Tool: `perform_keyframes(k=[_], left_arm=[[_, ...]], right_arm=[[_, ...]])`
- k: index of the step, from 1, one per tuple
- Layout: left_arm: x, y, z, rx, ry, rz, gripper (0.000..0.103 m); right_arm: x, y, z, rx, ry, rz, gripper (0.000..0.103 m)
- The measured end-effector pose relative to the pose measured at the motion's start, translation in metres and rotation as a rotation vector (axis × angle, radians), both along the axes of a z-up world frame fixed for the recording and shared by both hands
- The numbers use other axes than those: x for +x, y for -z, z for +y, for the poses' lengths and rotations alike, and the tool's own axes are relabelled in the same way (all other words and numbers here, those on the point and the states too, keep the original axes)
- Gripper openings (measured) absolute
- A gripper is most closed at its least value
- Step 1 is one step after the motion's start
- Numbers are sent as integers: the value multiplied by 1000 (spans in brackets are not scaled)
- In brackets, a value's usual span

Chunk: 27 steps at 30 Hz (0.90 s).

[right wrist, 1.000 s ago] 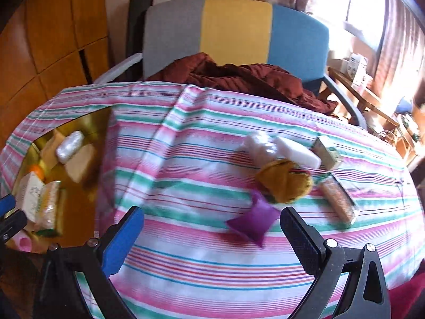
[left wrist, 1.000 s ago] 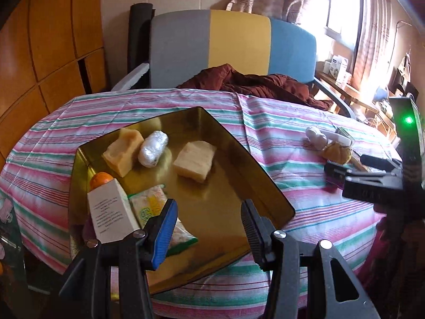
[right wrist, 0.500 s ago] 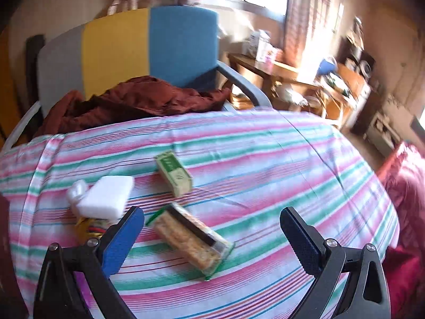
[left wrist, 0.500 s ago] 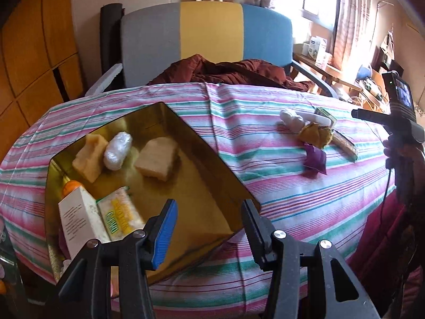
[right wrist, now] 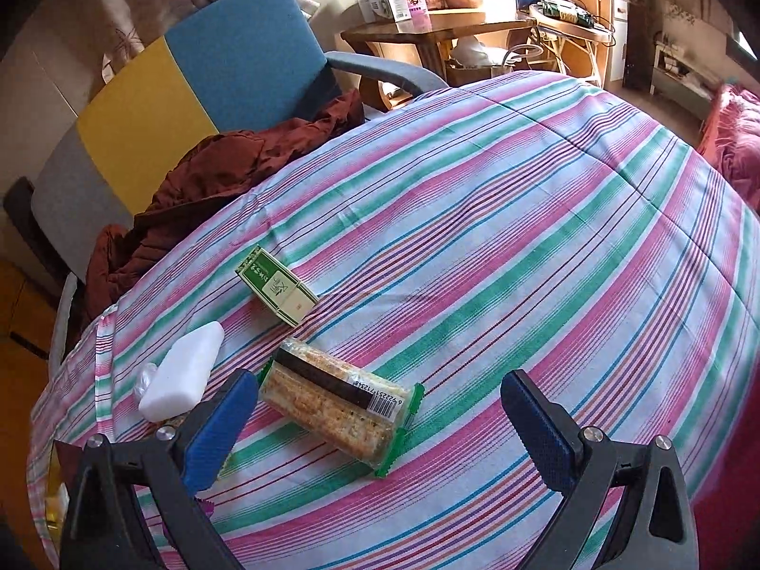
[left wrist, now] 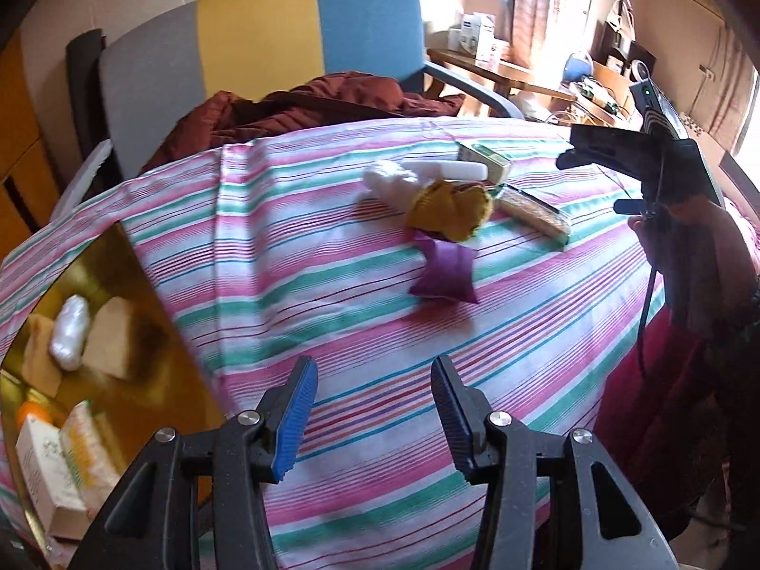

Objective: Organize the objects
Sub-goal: 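Move both grippers back over the remaining items on the cloth, then grasp the purple sachet with the left gripper while the right gripper grasps the white foam block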

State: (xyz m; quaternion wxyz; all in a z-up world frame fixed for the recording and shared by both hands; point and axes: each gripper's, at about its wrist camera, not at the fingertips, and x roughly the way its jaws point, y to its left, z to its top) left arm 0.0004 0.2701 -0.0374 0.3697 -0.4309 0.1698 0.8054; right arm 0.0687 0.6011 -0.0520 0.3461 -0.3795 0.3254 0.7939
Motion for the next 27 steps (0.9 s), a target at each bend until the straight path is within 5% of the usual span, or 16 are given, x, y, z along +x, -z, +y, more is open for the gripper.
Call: perform_keyframes(k=[10,20,21,23,27], left_arm=[[-18,17,58,19,47,-53,52],[-27,43,124,-83,143,36,61],[-31,49,128,-100,140,26,60],[-41,63,126,-102,124,-35,39],[-46,67,112,-3,120,-30,36]], right_arm=[[-4,-1,1,4,-8,-2,103],[-6,2,6,2,6,-8,103],[-6,2,7,-1,6,-9,103],[-6,3,8,-2,7,-15,103],[-11,6,8,-1,-8,-36,103]])
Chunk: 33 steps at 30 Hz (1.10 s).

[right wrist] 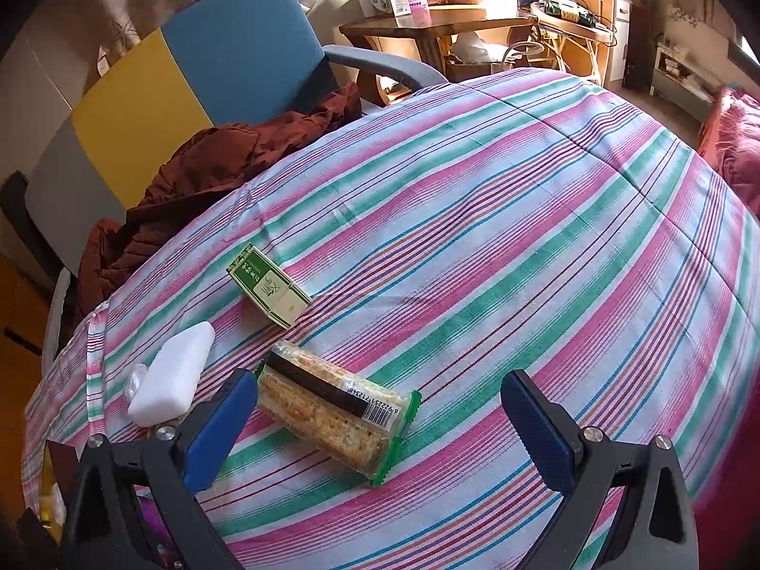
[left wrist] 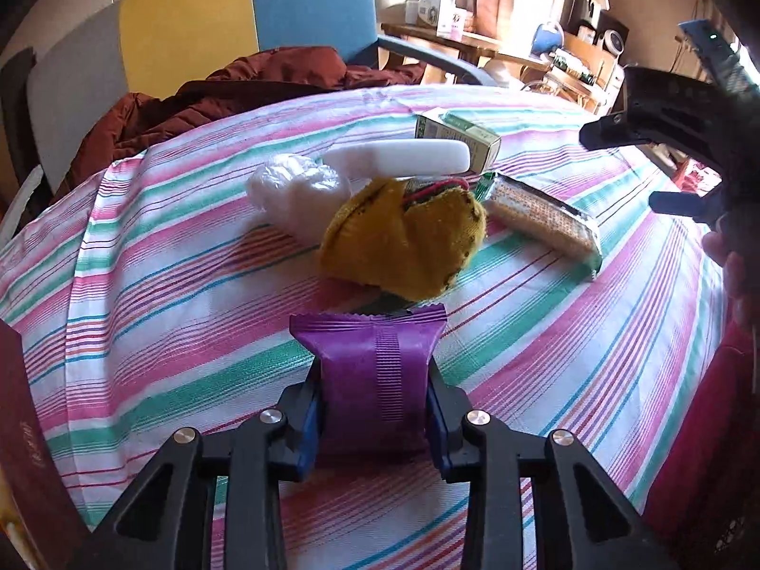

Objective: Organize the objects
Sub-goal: 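Grasp the purple sachet with the left gripper while the right gripper grasps the white foam block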

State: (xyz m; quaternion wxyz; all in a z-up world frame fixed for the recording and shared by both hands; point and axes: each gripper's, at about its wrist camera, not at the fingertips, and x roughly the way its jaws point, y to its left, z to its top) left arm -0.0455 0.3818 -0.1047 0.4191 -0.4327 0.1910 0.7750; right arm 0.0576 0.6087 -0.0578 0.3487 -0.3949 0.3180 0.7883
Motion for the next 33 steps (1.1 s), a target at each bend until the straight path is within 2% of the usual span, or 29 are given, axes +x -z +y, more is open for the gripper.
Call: perform_keyframes(k=[6,19,21,25,31,33], left_arm=[[1,2,-10,48,20,17,37],[4,6,-8,61,27,24,37],[5,6,-8,63,27,26,37],[6,6,-8,69,26,31,37],[6,7,-11,88,23,26,37],[5,7,-11,92,23,25,37]], right_arm=[[-9,2,-7,21,-42,-39,103],[-28,11,-24,73,-143,-132,103],[-28,6,-27,72,-168,-91,103],[-33,-9,-43,53,-283,54,103],[-53,-2,-69,-53,-439,105,103],[-58,-1,-77,-36,-468,88,103]])
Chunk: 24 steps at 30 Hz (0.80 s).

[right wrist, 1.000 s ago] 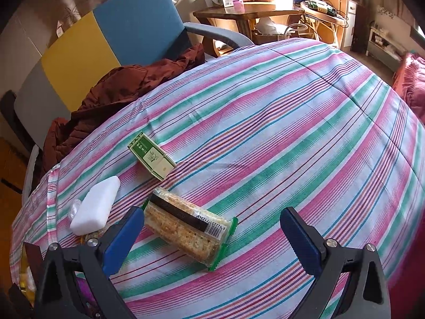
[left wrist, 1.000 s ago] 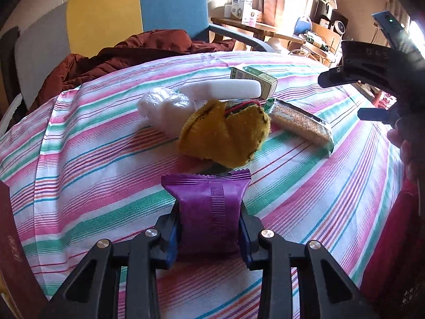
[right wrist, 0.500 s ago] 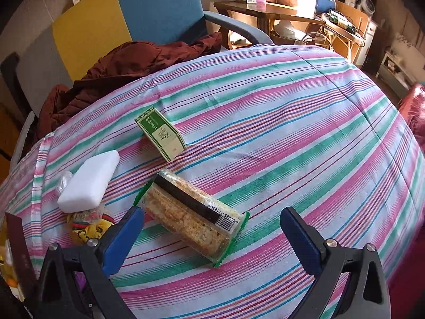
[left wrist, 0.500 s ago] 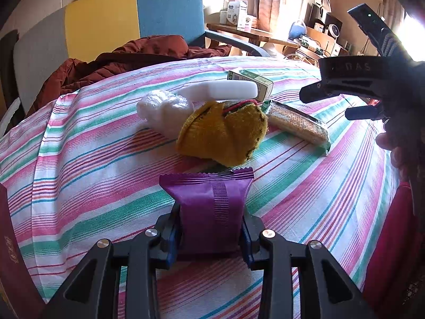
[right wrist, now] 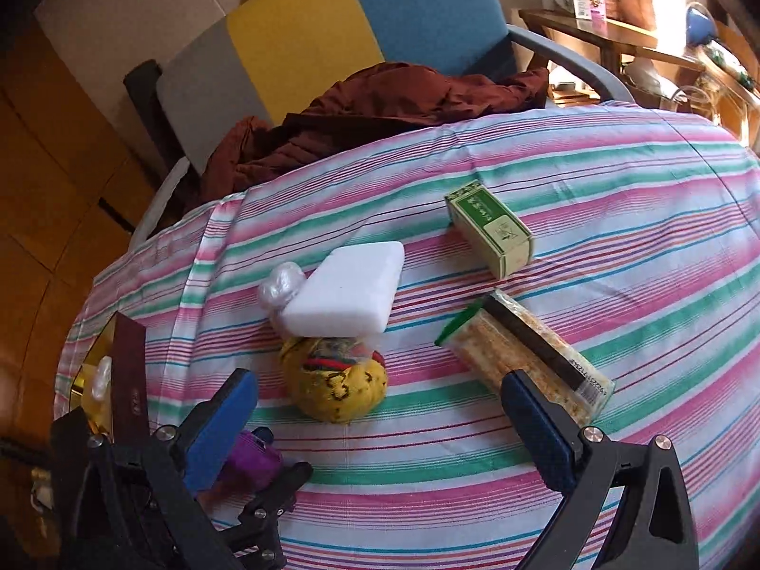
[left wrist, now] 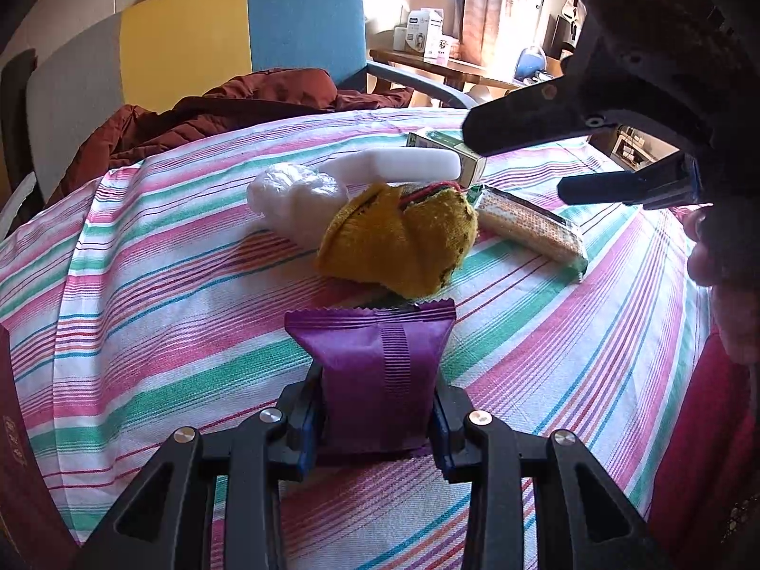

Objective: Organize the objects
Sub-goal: 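Grasp the purple sachet with the left gripper while the right gripper grasps the white foam block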

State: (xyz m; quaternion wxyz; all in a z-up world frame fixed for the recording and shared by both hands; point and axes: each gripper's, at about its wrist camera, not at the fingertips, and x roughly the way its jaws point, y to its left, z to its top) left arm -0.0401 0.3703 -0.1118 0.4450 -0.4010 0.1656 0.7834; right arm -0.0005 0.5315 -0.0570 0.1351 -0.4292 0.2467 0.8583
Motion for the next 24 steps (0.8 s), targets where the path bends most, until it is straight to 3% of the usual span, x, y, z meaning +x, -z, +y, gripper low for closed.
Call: perform_keyframes(k=[5,11,14,18,19,20,21,24], left_arm=[[0,1,-1,11,-1,-4,37],[0,2,-1,16,-1,-7,37],[-3,2,-2,26,-1,-21,37],[-4,3,-2,34,-2,-30,37],[-3,3,-3,36,-2,-32,37],[-4,3,-3,38,-2,-35,37],[-5,2,-3,40,-7,-37,37],[-6,3,-3,50,-8,-49,37]], right_arm=[[-4,1,-2,24,1,-17,102],[-29,-8,7,-24,-12,-26,102],[-61,-11,7,4,-33,-70,102],[-104,2,5,32,-74,-213,102],[-109,8,4,42,-84,-250,91],[-112,12,3,46,-99,-269,61],[-112,13,2,51,-105,-272,56],[-98,8,2,56,-97,-240,56]])
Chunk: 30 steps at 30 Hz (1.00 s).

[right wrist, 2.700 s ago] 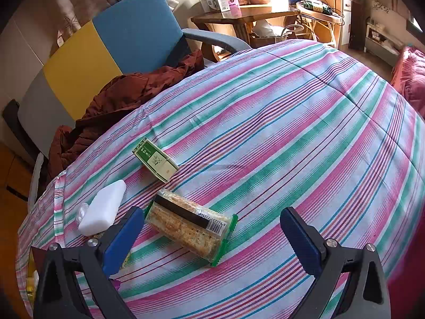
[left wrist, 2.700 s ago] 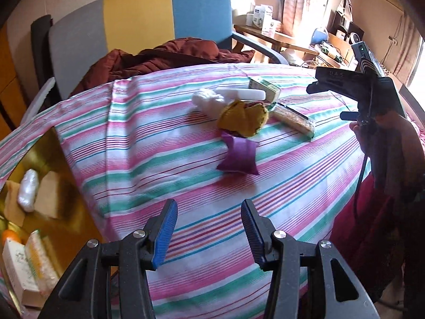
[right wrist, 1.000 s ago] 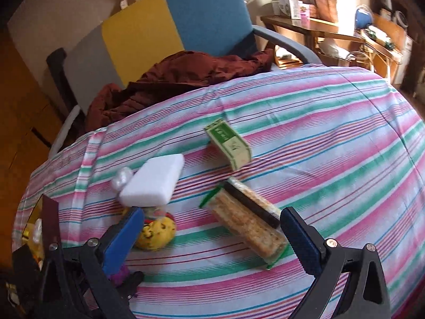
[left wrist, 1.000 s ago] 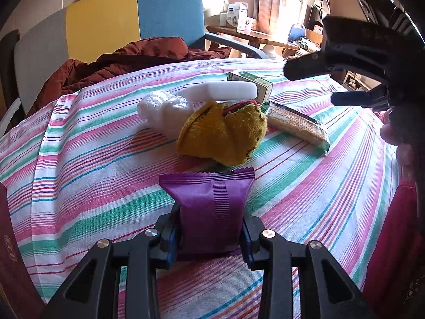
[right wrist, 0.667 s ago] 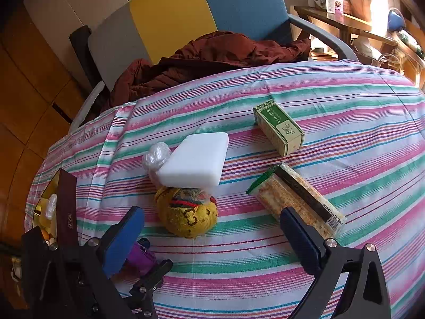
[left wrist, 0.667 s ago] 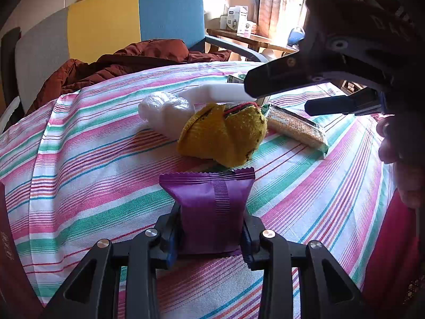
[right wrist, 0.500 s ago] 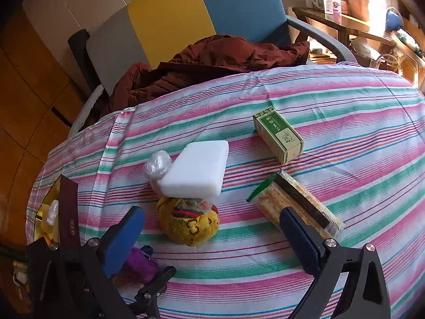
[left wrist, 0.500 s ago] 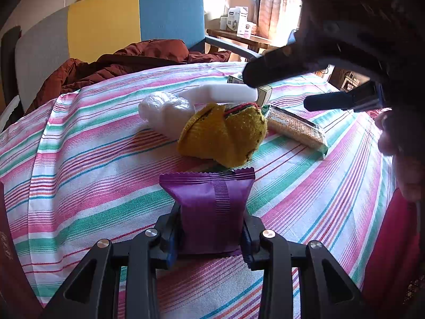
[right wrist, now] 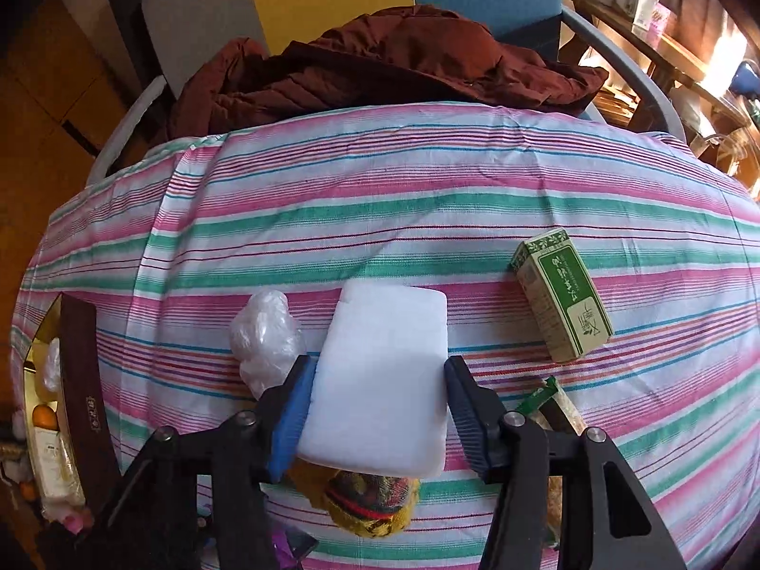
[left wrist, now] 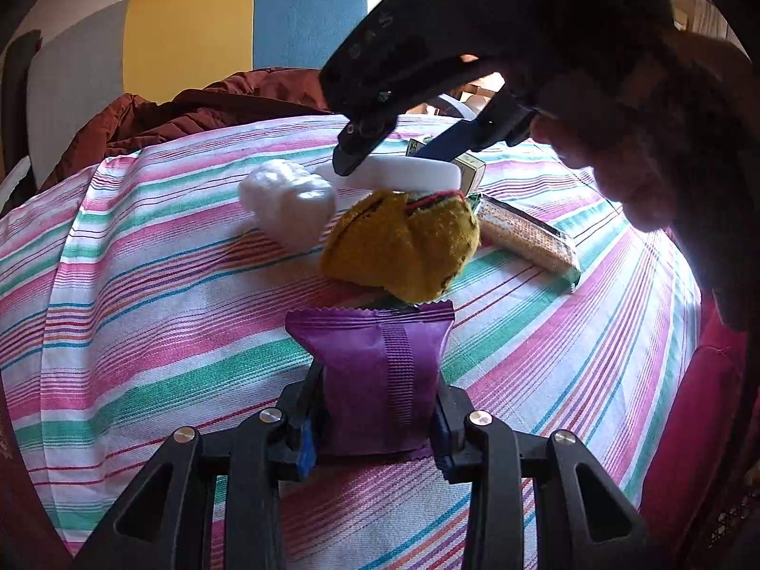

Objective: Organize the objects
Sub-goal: 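Grasp the purple sachet with the left gripper while the right gripper grasps the white foam block, then carry the purple sachet and white foam block toward the gold tray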

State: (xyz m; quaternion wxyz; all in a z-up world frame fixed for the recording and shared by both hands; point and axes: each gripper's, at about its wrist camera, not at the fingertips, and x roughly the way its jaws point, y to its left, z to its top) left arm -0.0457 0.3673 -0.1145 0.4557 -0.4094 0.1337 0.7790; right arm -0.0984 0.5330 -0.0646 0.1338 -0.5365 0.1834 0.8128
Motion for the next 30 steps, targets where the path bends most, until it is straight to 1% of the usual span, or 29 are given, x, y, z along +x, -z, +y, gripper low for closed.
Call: perform_keyframes(k=[2,6,8,10,11,12,13,14,17,20,23,30], left_arm=[[0,0,0,3,0,-2,37],[0,1,2,6,-1,-4,37],[0,1,2,8,-1,-6,37],[-1,0,2,4,-1,0,37],[-1,0,3,1,-1,5,37],[0,0,2,0,-1,9,37],[0,0,1,1,-1,9,37],[0,0,1,3,-1,6,37],[-2,-1,2,2,-2,8,37],[2,-1,2,-3,-2,16,37],[3,0,3,-12,-2,27,37],[6,-1,5,-27,-4,48,37]], right_arm=[[16,-11,5,3,36,50,56],[55,-29,18,-40,102,166,56],[73,-28,23,-61,118,217,56],[89,-19,27,-100,134,250,56],[95,-13,28,-122,144,251,56],[96,-6,29,-125,157,227,56],[97,-5,28,-99,162,203,56],[95,-7,27,-72,156,205,56],[89,-11,21,-53,115,216,56],[87,-13,11,5,74,203,56],[86,-12,11,35,72,183,56],[89,-18,12,70,90,200,56]])
